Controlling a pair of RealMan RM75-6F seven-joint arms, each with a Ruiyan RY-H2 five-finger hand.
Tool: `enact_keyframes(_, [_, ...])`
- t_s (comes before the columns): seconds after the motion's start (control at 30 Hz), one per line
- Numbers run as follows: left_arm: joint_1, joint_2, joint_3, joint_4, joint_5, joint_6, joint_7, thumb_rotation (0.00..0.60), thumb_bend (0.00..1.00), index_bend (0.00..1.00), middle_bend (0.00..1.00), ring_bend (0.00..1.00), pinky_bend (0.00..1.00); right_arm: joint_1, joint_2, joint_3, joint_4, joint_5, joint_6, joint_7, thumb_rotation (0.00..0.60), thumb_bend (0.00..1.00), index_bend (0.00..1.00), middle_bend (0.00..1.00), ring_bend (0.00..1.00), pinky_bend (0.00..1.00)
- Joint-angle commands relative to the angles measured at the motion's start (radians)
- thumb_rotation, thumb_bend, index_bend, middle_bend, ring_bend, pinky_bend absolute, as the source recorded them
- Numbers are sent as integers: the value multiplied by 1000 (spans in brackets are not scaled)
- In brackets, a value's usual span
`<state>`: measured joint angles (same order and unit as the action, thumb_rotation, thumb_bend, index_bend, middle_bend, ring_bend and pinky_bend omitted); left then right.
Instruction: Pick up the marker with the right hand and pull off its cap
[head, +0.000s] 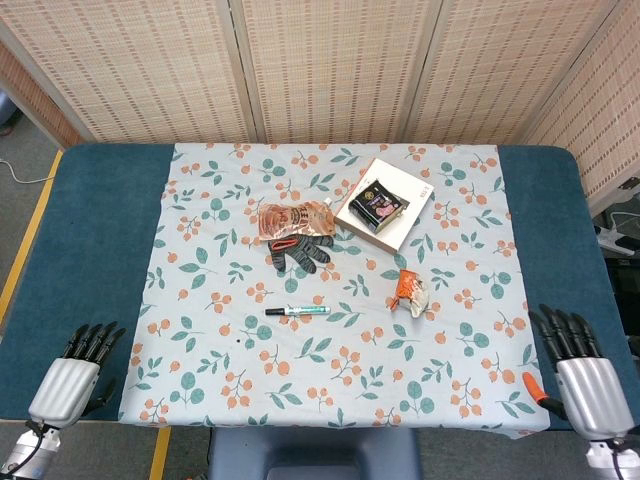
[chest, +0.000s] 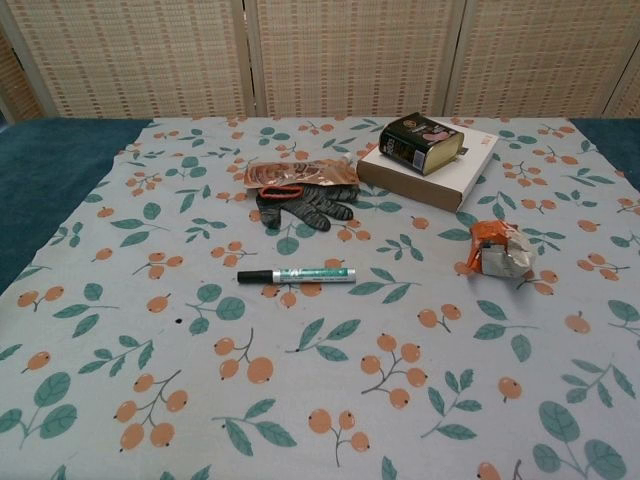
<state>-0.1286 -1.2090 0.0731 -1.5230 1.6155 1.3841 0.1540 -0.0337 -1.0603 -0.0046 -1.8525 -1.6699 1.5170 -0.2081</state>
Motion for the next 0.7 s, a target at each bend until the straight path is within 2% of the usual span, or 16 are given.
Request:
enact_keyframes(0.03, [-4,-7,-5,9,8,9,-1,600,427,0,0,0,17,128,-156,70,-42,49,-162,-203,600,214,55,58,0,0])
enact_keyframes(0.2, [0,-19,-9,31,41,54,-15,600,428,0,0,0,18,282,-396,141,-37,176,-350,-448,600,214,150,142,0,0])
enact_keyframes(0.4, [-4,-15,-13,33,38,52,-33,600,427,0,0,0,18,447,-707,234,123,359,-445,-671,600,215,283,233,0,0])
enact_keyframes(0.57, [-6,-11,-18,31,21,44,-41,600,427,0,0,0,17,505,-796,261,196,413,-460,-735,600,221,310,243,0,0])
enact_keyframes(0.63, [-7,-8,-22,31,3,34,-47,600,427,0,0,0,18,548,-857,282,258,459,-474,-778,600,221,316,243,0,0])
enact_keyframes(0.7, [-11,-5,-27,27,-12,20,-47,600,427,0,0,0,18,611,-937,325,366,527,-499,-815,600,222,316,245,0,0])
